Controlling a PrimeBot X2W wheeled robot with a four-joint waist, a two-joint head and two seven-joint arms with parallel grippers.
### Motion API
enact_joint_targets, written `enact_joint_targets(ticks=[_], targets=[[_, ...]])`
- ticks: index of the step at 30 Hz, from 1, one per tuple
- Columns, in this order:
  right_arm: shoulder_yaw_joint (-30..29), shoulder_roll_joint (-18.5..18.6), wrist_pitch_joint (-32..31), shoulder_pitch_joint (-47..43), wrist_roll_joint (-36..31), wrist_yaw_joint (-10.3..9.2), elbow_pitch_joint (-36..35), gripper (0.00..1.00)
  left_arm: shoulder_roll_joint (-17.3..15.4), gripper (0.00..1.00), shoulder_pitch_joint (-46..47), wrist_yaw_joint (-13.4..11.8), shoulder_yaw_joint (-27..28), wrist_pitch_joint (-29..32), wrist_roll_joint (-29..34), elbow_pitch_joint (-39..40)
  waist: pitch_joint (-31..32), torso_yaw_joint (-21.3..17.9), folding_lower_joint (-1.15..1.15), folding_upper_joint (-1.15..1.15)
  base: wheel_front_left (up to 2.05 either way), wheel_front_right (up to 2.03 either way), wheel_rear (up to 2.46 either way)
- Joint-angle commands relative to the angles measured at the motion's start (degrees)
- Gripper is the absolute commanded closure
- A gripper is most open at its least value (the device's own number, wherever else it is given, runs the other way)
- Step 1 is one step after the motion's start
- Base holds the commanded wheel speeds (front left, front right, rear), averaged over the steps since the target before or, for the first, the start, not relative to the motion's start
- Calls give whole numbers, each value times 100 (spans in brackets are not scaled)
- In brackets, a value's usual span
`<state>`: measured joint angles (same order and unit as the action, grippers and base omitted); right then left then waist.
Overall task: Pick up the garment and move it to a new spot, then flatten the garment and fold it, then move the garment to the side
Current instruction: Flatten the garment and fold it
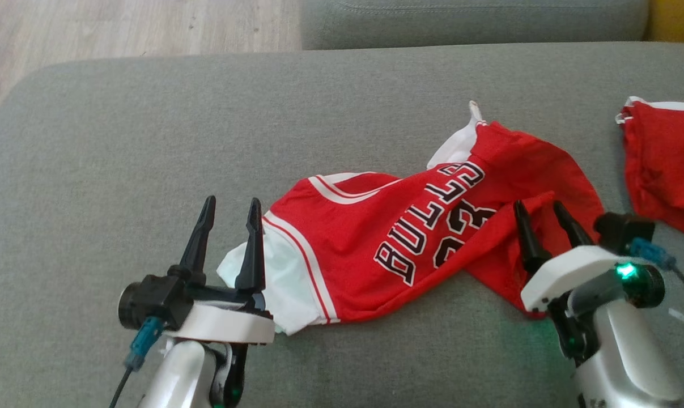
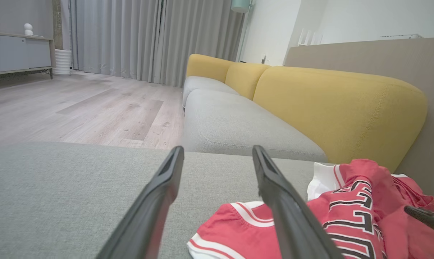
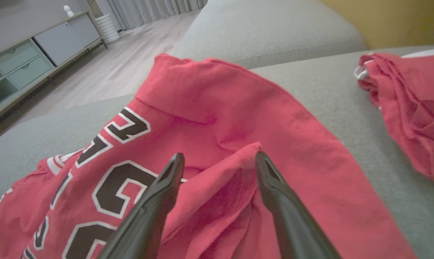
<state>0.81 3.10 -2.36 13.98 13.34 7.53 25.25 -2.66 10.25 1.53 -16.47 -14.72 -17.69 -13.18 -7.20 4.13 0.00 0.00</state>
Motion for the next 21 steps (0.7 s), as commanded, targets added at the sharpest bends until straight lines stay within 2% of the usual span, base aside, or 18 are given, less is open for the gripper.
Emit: enact_joint_targets(ticks=[1, 8, 9, 10, 18, 21], targets=[[79, -21, -77, 275, 149, -4, -54, 0, -21, 0, 259, -18, 150, -28, -26, 151, -32, 38, 0, 0, 0, 0, 0], [0, -22, -452, 671, 517, -4, 658, 0, -21, 0, 299, -49, 87, -28, -60, 166, -115, 109, 0, 0, 0, 0, 0], [10, -22, -441, 734, 551, -4, 743, 20, -21, 0, 301, -55, 80, -28, -64, 167, -124, 108, 0, 0, 0, 0, 0], [11, -22, -382, 800, 548, -4, 807, 100, -21, 0, 303, -59, 74, -28, -66, 166, -132, 104, 0, 0, 0, 0, 0], [-333, -22, 338, 1055, 58, -4, 784, 100, -21, 0, 314, -69, 147, -28, -35, 145, -106, -39, 0, 0, 0, 0, 0], [-809, -22, 473, 969, -242, -4, 456, 100, -21, 0, 309, -57, 188, -28, -16, 151, -55, -128, 0, 0, 0, 0, 0]])
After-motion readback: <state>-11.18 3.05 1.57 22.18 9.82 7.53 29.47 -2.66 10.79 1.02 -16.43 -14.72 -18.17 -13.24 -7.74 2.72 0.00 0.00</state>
